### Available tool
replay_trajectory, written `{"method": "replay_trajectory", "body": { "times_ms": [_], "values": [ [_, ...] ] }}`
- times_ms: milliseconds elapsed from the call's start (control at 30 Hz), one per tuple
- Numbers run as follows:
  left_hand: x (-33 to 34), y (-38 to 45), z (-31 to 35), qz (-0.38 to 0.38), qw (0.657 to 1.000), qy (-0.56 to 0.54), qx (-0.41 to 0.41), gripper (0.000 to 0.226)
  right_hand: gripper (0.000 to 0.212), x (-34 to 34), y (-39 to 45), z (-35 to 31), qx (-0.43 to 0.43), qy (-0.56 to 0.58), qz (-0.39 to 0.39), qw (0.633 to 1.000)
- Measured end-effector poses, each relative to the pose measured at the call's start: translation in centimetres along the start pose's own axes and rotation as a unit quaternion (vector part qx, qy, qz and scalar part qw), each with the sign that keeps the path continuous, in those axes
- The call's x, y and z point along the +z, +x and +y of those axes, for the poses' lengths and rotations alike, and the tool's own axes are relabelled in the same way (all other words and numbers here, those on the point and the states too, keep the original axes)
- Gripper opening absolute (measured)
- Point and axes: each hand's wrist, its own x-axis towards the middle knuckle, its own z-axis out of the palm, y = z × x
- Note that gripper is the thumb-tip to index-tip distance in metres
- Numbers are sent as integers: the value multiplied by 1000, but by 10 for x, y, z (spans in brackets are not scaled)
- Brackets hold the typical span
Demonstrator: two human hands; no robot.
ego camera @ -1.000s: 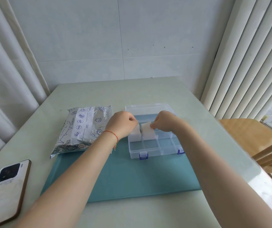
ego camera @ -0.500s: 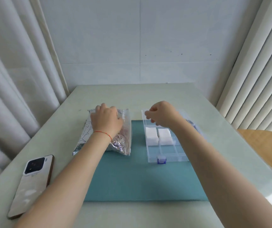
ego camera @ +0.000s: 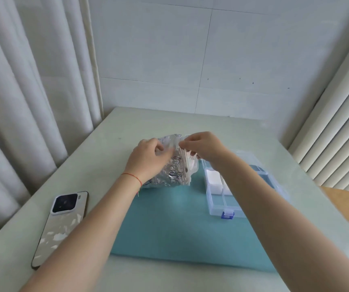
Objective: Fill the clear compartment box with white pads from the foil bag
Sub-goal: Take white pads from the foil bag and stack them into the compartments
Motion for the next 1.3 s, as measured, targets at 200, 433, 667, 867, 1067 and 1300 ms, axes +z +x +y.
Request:
{"method": "replay_trajectory", "body": {
  "times_ms": [200,433,667,867,1067,1300],
  "values": [
    [-13,-11,37,22,1000,-5,10,34,36,9,5,-9,0,-17,19,1000],
    [-1,-11,34,-6,993,120,22,25,14,12,-3,-2,9,-20,4,1000],
    [6,-4,2,7,998,-13,67,16,20,-16,3,39,19,-108,94,990],
    [11,1,-6,49,983,-170,-50,20,13,-12,6,55,-11,-130,102,986],
    [14,2,-14,56,974,-191,-112,19,29,-13,-2,69,7,-245,131,961],
    [21,9,-9,28,992,-104,-65,17,13,1,-17,45,-152,-344,77,923]
  ]
}}
